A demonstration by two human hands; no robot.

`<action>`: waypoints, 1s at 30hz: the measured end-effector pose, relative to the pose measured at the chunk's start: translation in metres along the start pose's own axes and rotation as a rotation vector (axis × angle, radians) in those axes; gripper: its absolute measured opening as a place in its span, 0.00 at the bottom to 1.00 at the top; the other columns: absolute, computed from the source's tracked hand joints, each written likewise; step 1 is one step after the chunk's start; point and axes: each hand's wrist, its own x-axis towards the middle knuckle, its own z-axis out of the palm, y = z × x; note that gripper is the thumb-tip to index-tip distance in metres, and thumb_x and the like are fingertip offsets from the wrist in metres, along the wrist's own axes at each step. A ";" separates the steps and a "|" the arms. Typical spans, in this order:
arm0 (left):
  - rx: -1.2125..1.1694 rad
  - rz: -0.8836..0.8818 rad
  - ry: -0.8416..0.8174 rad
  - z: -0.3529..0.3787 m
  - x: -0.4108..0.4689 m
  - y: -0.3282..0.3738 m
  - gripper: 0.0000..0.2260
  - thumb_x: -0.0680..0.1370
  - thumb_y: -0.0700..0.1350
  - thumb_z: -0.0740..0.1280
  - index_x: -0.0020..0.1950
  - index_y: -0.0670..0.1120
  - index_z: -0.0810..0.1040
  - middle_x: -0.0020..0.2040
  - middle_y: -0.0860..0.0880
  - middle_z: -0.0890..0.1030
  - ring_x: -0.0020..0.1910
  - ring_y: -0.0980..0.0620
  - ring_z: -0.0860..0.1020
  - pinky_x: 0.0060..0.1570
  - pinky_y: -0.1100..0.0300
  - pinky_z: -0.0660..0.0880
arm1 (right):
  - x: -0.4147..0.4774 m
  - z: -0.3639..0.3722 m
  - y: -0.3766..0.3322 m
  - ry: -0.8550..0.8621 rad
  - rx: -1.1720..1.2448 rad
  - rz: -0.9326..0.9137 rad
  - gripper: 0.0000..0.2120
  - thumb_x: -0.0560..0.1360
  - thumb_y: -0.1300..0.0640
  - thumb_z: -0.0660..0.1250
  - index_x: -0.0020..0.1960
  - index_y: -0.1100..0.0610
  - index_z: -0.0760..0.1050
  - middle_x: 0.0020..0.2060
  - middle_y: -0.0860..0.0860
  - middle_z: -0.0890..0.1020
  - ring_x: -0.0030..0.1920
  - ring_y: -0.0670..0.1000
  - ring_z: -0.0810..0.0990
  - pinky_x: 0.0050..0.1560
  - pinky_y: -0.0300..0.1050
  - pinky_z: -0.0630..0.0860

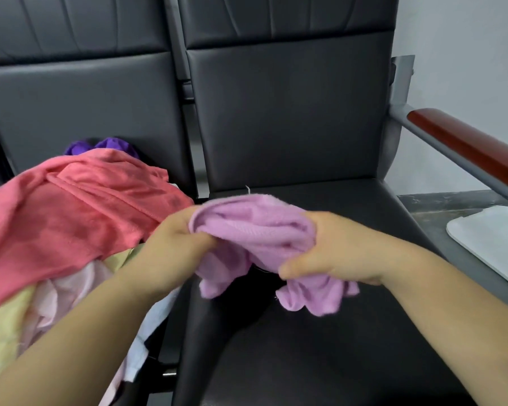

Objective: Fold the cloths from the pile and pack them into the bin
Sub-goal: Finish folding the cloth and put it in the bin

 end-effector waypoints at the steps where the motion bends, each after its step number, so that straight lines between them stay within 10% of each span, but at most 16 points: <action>1: -0.197 -0.012 0.023 0.001 0.000 0.004 0.15 0.71 0.34 0.65 0.55 0.43 0.83 0.46 0.40 0.86 0.45 0.41 0.85 0.48 0.45 0.80 | 0.004 0.002 0.002 -0.027 -0.164 0.113 0.16 0.73 0.54 0.75 0.58 0.41 0.77 0.35 0.52 0.82 0.27 0.55 0.74 0.27 0.44 0.70; 4: -0.437 -0.058 0.063 0.006 -0.001 0.007 0.17 0.67 0.35 0.63 0.54 0.42 0.81 0.48 0.42 0.83 0.49 0.45 0.81 0.50 0.49 0.76 | 0.013 0.003 0.005 0.160 -0.512 0.133 0.07 0.77 0.49 0.70 0.45 0.51 0.78 0.33 0.48 0.78 0.30 0.48 0.74 0.32 0.41 0.71; 11: 0.419 -0.010 -0.235 -0.008 0.000 0.000 0.21 0.66 0.59 0.77 0.54 0.50 0.83 0.48 0.50 0.86 0.49 0.51 0.84 0.52 0.48 0.80 | -0.003 0.000 -0.012 0.197 0.125 -0.017 0.07 0.74 0.52 0.74 0.45 0.56 0.84 0.35 0.54 0.85 0.32 0.55 0.81 0.37 0.48 0.79; 17: 0.083 0.154 0.097 -0.005 -0.001 0.004 0.17 0.72 0.36 0.65 0.57 0.48 0.81 0.50 0.52 0.85 0.49 0.57 0.83 0.47 0.62 0.78 | 0.003 0.008 -0.002 0.125 -0.463 0.129 0.03 0.74 0.56 0.72 0.44 0.51 0.79 0.29 0.49 0.76 0.25 0.47 0.71 0.27 0.41 0.69; 21: -0.037 0.145 -0.018 0.000 -0.001 0.011 0.18 0.74 0.34 0.72 0.62 0.46 0.80 0.54 0.48 0.85 0.53 0.52 0.84 0.50 0.58 0.80 | 0.011 0.002 0.001 0.231 -0.566 0.110 0.14 0.78 0.52 0.66 0.37 0.59 0.76 0.28 0.53 0.74 0.29 0.49 0.68 0.30 0.42 0.66; 25: 0.542 0.110 -0.126 -0.009 0.003 -0.002 0.11 0.70 0.50 0.76 0.50 0.52 0.83 0.45 0.54 0.86 0.44 0.58 0.82 0.49 0.50 0.79 | 0.002 -0.007 -0.008 0.240 0.064 0.053 0.11 0.74 0.54 0.73 0.43 0.62 0.80 0.29 0.53 0.75 0.27 0.49 0.70 0.27 0.41 0.67; 30: -0.043 0.143 0.034 -0.005 0.004 -0.001 0.16 0.77 0.33 0.65 0.60 0.48 0.81 0.50 0.44 0.86 0.49 0.47 0.84 0.46 0.47 0.80 | 0.001 -0.006 0.004 0.124 -0.296 0.137 0.06 0.70 0.59 0.73 0.42 0.49 0.79 0.26 0.53 0.77 0.26 0.55 0.70 0.27 0.45 0.67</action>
